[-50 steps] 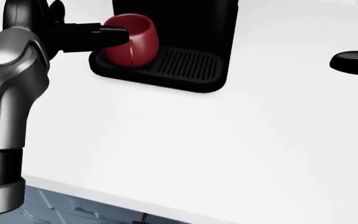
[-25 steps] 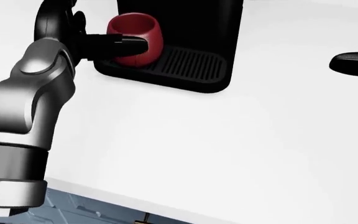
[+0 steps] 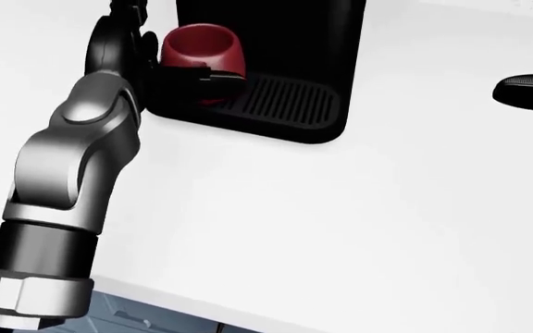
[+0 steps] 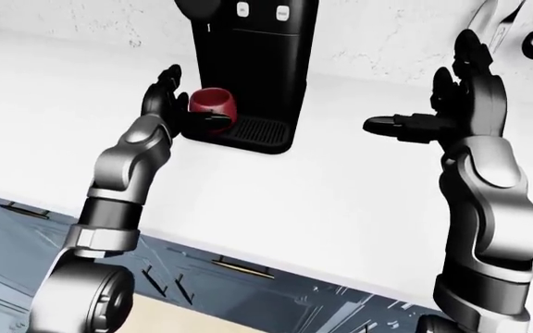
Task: Pick the mug from under the coffee machine dispenser and place it on the counter.
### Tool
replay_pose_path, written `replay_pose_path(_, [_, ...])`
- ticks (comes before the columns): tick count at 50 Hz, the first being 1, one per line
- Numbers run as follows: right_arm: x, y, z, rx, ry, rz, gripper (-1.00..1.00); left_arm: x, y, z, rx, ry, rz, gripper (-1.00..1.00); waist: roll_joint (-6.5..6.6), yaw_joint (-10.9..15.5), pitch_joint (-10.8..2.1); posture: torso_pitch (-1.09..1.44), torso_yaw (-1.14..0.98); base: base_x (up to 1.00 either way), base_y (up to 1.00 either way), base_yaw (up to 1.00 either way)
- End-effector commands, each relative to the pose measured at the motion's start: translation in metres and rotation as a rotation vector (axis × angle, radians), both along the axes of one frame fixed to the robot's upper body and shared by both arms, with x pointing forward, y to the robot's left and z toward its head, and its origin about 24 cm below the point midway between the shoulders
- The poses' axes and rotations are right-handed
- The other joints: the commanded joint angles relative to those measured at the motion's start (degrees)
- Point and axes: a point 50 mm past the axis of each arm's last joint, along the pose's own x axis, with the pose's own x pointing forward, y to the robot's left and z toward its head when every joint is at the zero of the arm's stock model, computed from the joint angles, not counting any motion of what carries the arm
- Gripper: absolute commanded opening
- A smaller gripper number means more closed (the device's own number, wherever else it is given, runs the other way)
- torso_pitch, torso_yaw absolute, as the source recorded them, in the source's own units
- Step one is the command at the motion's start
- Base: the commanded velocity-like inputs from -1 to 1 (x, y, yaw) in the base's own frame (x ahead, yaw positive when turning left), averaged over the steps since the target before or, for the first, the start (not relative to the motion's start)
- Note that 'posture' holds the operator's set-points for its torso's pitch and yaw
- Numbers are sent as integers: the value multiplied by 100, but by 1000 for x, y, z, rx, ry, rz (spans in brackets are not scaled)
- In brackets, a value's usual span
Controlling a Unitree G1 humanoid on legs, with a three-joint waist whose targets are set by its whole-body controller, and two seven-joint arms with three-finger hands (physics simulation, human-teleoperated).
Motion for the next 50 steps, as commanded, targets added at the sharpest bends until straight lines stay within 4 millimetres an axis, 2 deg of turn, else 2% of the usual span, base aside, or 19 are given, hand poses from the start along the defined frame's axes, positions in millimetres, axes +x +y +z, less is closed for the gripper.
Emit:
replay_pose_path(1, [-6, -1, 19, -27, -88, -9, 100, -2, -4, 27, -7, -111, -14, 100, -27, 2, -163, 0, 0, 0, 0, 0])
replay_pose_path(28, [-7, -2, 21, -21, -91, -9, 100, 13, -11, 6, 37, -106, 4, 100, -88, 30, -172, 0, 0, 0, 0, 0])
replay_pose_path(29, [-7, -2, 21, -20, -91, -8, 100, 13, -11, 6, 37, -107, 5, 91, -88, 29, -173, 0, 0, 0, 0, 0])
replay_pose_path(30, [-7, -2, 21, -20, -91, -8, 100, 13, -12, 6, 38, -107, 5, 68, -89, 28, -173, 0, 0, 0, 0, 0])
replay_pose_path(31, [-7, -2, 21, -18, -90, -8, 100, 13, -12, 5, 39, -106, 5, 15, -89, 27, -173, 0, 0, 0, 0, 0])
replay_pose_path(33, [-7, -2, 21, -16, -91, -8, 100, 13, -12, 4, 40, -105, 3, -34, -89, 26, -174, 0, 0, 0, 0, 0])
replay_pose_path(35, [-7, -2, 20, -15, -89, -7, 100, 13, -12, 3, 44, -104, 4, -69, -87, 26, -179, 0, 0, 0, 0, 0])
replay_pose_path(38, [-7, -2, 21, -14, -89, -6, 100, 13, -12, 2, 44, -104, 6, -89, -86, 30, -184, 0, 0, 0, 0, 0])
replay_pose_path(41, [-7, -2, 21, -14, -89, -6, 100, 12, -12, 1, 45, -103, 5, -100, -85, 29, -188, 0, 0, 0, 0, 0])
replay_pose_path(50, [-7, -2, 23, -14, -92, -6, 100, 11, -15, 5, 44, -110, -3, -100, -80, 22, -184, 0, 0, 0, 0, 0])
